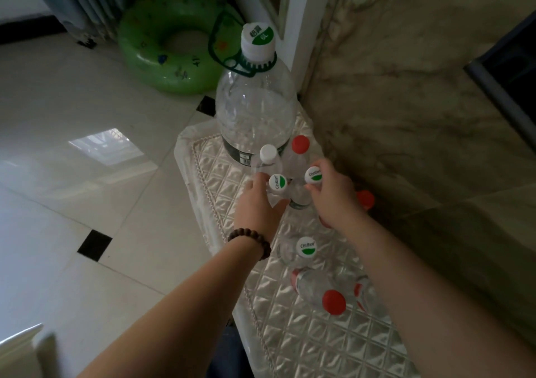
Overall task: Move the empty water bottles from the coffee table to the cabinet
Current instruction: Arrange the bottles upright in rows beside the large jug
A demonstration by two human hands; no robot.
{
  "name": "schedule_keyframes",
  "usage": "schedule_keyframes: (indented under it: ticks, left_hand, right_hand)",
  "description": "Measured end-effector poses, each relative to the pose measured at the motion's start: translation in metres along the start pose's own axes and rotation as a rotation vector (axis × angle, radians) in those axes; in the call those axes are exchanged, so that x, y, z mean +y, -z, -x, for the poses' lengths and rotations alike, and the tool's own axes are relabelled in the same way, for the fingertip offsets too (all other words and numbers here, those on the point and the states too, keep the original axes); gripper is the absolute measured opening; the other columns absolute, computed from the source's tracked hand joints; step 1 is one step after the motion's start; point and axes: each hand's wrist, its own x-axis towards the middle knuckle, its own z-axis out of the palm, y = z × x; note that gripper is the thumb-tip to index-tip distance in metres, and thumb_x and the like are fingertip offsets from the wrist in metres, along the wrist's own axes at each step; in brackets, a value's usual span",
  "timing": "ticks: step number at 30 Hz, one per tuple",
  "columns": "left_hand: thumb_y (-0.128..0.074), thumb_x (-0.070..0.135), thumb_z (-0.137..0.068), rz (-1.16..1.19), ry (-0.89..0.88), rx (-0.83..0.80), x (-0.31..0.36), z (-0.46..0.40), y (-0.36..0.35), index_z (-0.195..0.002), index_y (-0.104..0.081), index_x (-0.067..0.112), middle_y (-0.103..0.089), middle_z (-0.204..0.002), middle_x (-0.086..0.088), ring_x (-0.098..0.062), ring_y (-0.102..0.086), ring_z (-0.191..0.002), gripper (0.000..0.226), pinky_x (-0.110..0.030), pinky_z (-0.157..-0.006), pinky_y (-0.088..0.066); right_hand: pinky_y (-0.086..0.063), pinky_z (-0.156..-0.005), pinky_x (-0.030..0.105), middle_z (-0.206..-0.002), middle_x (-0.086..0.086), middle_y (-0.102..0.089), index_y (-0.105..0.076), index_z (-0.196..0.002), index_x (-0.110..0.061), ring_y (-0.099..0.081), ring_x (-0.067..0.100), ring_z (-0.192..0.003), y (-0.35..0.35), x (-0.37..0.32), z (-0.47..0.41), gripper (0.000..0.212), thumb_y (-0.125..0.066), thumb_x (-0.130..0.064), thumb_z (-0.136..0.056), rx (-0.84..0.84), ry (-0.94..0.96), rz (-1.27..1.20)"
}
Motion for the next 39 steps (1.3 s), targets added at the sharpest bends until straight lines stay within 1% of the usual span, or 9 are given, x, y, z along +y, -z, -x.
schedule_keyframes:
  ticks: [6,11,13,17,19,25,31,34,39]
  left_hand:
    - [-0.077,0.034,-0.074,0.022,0.020,-0.060,-0.008,0.009,0.007,-0.128,-0.043,0.020,-0.052,-0.127,-0.004,-0.020,-0.053,-0.110,0.065,-0.025,-0.083,-0.040]
    - [-0.076,0.044,-0.072,0.003,-0.001,-0.058,-0.018,0.016,0.026,-0.130,-0.043,0.020,-0.049,-0.132,-0.005,-0.021,-0.053,-0.114,0.071,-0.039,-0.093,-0.049]
    - [-0.074,0.044,-0.074,0.034,-0.007,-0.030,-0.020,0.024,0.033,-0.128,-0.046,0.019,-0.051,-0.129,-0.004,-0.017,-0.054,-0.110,0.066,-0.038,-0.092,-0.050]
    - [-0.067,0.029,-0.085,0.118,-0.101,0.028,-0.022,0.054,0.037,-0.113,-0.056,0.018,-0.063,-0.108,0.001,-0.012,-0.061,-0.096,0.032,-0.039,-0.084,-0.054]
    - [-0.065,0.019,-0.085,0.114,-0.165,-0.012,-0.023,0.069,0.032,-0.110,-0.058,0.019,-0.062,-0.105,0.003,-0.011,-0.061,-0.095,0.027,-0.041,-0.084,-0.054]
    - [-0.073,0.041,-0.077,-0.055,-0.101,-0.308,-0.017,0.086,-0.002,-0.138,-0.038,0.032,-0.040,-0.140,0.004,-0.015,-0.045,-0.122,0.071,-0.028,-0.098,-0.040]
    - [-0.077,0.040,-0.073,-0.042,-0.058,-0.186,-0.009,0.084,-0.025,-0.131,-0.049,0.028,-0.050,-0.131,0.004,-0.016,-0.051,-0.117,0.065,-0.027,-0.096,-0.042]
    - [-0.077,0.036,-0.073,0.020,-0.044,-0.139,-0.008,0.082,-0.029,-0.116,-0.058,0.028,-0.059,-0.114,0.005,-0.016,-0.057,-0.105,0.048,-0.033,-0.090,-0.049]
    - [-0.077,0.031,-0.075,0.121,-0.057,-0.016,-0.004,0.081,-0.022,-0.114,-0.061,0.026,-0.064,-0.108,0.007,-0.009,-0.057,-0.096,0.043,-0.024,-0.081,-0.045]
  right_hand:
    - [-0.045,-0.093,0.038,-0.132,0.015,-0.054,-0.040,-0.135,-0.019,-0.052,0.030,-0.121,0.004,0.004,0.003,0.049,-0.060,-0.018,-0.091,-0.037,-0.017,-0.016]
    - [-0.041,-0.104,0.041,-0.140,0.008,-0.049,-0.041,-0.137,-0.025,-0.047,0.025,-0.128,0.023,0.018,0.012,0.059,-0.068,-0.020,-0.085,-0.030,0.044,-0.102]
    - [-0.043,-0.104,0.045,-0.136,0.005,-0.053,-0.048,-0.130,-0.026,-0.049,0.022,-0.126,0.033,0.025,0.018,0.052,-0.069,-0.021,-0.083,-0.003,0.090,-0.172]
    - [-0.041,-0.096,0.024,-0.128,0.002,-0.058,-0.056,-0.124,-0.017,-0.052,0.010,-0.114,0.055,0.043,0.035,0.039,-0.066,-0.015,-0.086,0.103,0.124,-0.251]
    - [-0.039,-0.095,0.023,-0.131,0.001,-0.055,-0.052,-0.128,-0.019,-0.049,0.010,-0.116,0.057,0.060,0.041,0.048,-0.070,-0.021,-0.083,0.146,0.110,-0.208]
    - [-0.035,-0.104,0.031,-0.145,0.002,-0.041,-0.034,-0.142,-0.026,-0.040,0.019,-0.132,0.032,0.093,0.039,0.082,-0.078,-0.030,-0.073,0.041,-0.012,-0.194]
    - [-0.047,-0.097,0.042,-0.116,-0.001,-0.062,-0.055,-0.119,-0.023,-0.057,0.020,-0.112,0.014,0.096,0.030,0.041,-0.072,-0.023,-0.081,0.093,-0.046,-0.297]
    - [-0.048,-0.095,0.041,-0.113,-0.001,-0.063,-0.058,-0.114,-0.022,-0.058,0.019,-0.109,0.013,0.095,0.030,0.035,-0.071,-0.022,-0.082,0.115,-0.037,-0.304]
    - [-0.050,-0.093,0.040,-0.110,-0.003,-0.064,-0.059,-0.110,-0.026,-0.060,0.018,-0.106,0.012,0.094,0.039,0.031,-0.071,-0.024,-0.082,0.138,-0.029,-0.361]
